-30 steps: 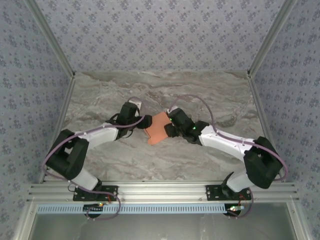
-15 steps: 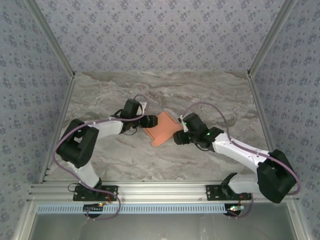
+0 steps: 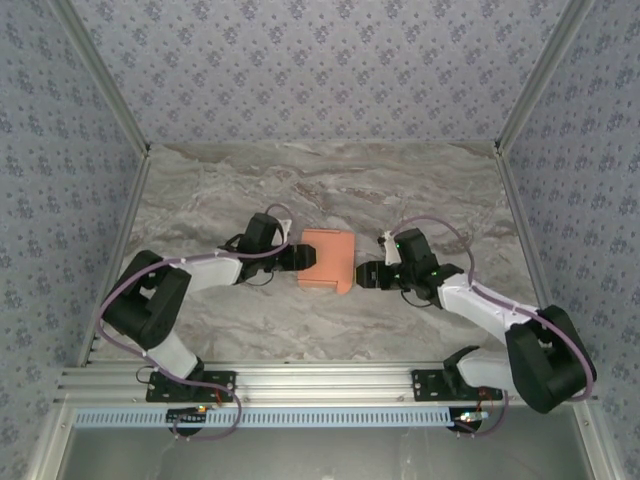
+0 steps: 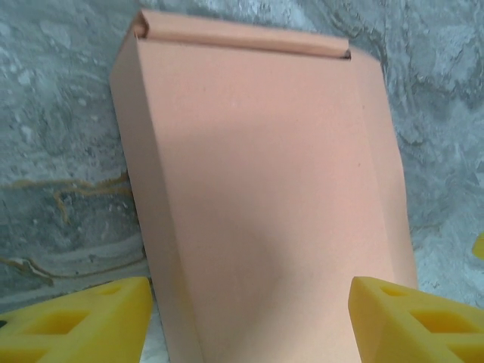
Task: Fold the paper box
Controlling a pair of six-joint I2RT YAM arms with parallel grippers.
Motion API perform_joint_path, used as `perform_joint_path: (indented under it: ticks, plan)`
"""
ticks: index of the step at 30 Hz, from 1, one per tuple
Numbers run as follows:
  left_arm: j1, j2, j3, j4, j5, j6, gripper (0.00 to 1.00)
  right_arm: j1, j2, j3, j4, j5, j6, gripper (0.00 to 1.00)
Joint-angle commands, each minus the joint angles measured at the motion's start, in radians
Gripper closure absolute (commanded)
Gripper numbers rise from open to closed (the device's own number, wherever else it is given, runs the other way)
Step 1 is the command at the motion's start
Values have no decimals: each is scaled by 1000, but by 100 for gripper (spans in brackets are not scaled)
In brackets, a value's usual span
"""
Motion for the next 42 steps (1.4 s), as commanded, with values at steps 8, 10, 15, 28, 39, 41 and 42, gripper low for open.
perform_joint_path:
  ticks: [8, 10, 15, 28, 39, 41, 42]
  plan:
    - [32, 52, 49, -2, -19, 6, 40, -52, 250, 48, 297, -179, 138, 43]
    - [31, 62, 51, 3, -11, 4, 44, -59, 279, 50, 340, -204, 151, 45]
    - [33, 82, 50, 6, -5, 2, 51, -62, 347, 65, 408, -243, 183, 49]
    - [48, 110, 20, 85, 68, -67, 69, -61, 417, 63, 569, -288, 290, 80]
    - [47, 157, 9, 187, 158, -150, 75, -57, 325, 6, 725, -296, 424, 95]
    - [45, 164, 16, 189, 160, -150, 75, -53, 292, 4, 706, -282, 424, 96]
    - [46, 166, 17, 189, 160, -149, 75, -52, 276, 4, 697, -277, 424, 96]
